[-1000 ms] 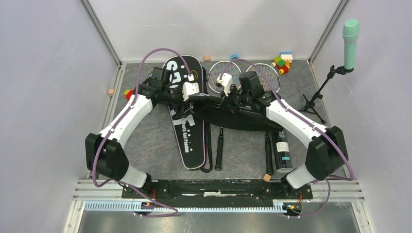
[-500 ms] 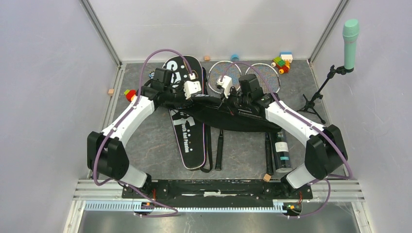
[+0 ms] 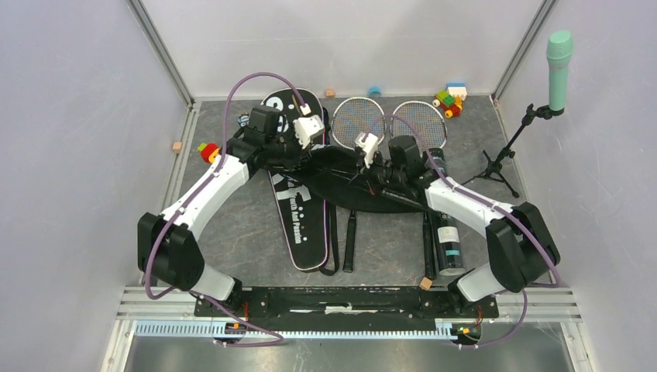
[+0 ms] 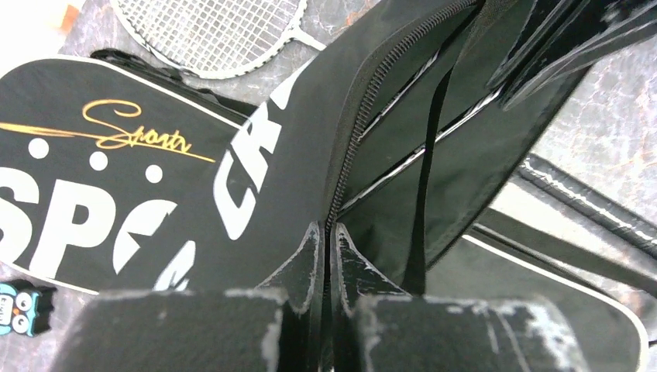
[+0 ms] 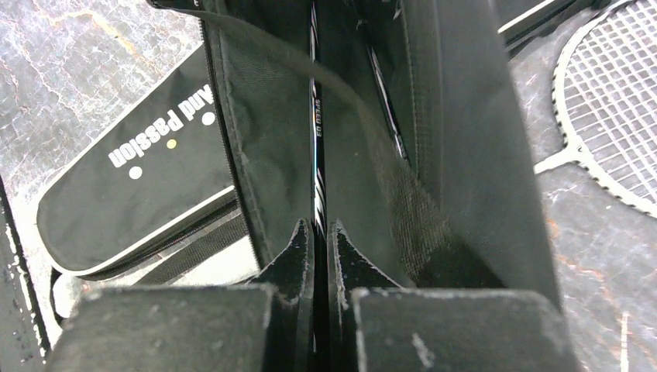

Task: Pack up the badminton gear
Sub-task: Adjust the racket bag at the center of the board.

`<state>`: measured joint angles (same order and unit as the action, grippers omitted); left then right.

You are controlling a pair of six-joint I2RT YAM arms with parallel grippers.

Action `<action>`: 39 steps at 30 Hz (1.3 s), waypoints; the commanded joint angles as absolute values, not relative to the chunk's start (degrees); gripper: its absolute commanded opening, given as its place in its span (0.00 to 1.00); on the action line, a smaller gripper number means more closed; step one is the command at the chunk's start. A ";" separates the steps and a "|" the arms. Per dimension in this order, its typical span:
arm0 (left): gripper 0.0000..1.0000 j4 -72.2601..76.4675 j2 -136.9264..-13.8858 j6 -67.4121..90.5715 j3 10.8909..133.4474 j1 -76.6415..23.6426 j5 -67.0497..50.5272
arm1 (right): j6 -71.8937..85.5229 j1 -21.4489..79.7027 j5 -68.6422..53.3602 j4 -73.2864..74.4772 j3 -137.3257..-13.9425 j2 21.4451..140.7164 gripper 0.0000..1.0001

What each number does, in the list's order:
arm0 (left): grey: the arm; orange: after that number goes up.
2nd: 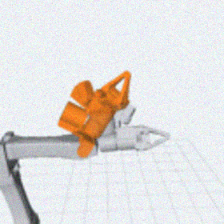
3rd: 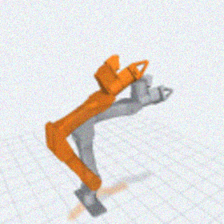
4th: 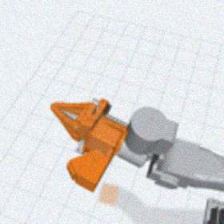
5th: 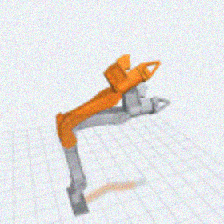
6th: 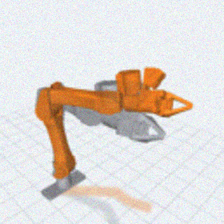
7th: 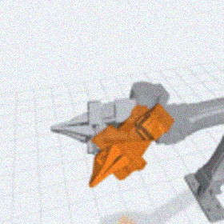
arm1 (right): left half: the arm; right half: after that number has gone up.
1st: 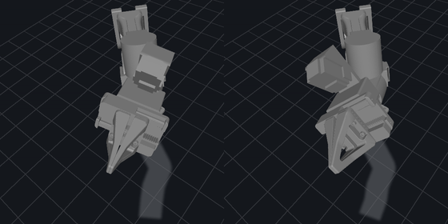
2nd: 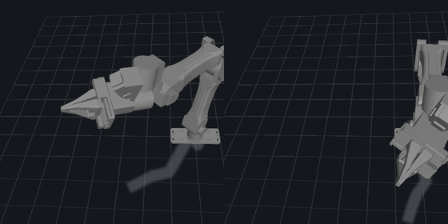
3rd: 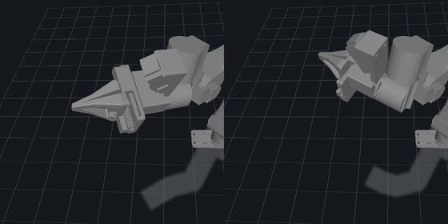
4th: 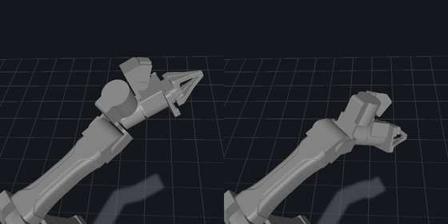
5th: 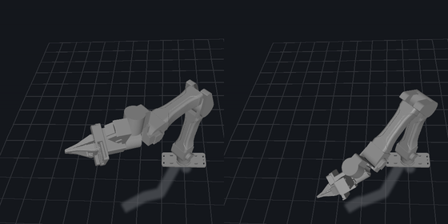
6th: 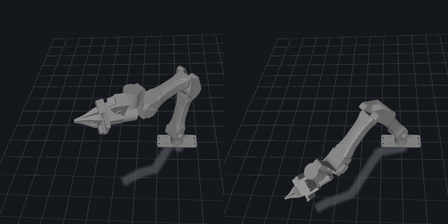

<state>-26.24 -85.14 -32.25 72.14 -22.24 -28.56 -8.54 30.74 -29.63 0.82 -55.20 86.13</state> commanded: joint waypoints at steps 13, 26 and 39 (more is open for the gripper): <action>0.02 -42.18 -88.48 -17.41 87.15 -35.18 -31.11 | -6.78 31.68 -16.96 -56.22 -42.76 96.27 0.00; 0.02 -44.81 -88.63 -22.90 88.75 -35.07 -21.17 | -7.59 25.44 -15.79 -81.21 -32.62 101.03 0.04; 0.02 -39.55 -87.34 -28.93 89.46 -34.77 -5.13 | -1.50 28.19 -18.82 -48.13 -35.60 82.40 0.00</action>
<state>-39.68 -89.32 -27.99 87.53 -34.24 -9.13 -6.87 27.40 -20.47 -58.76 -30.44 90.21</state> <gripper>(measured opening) 0.043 0.053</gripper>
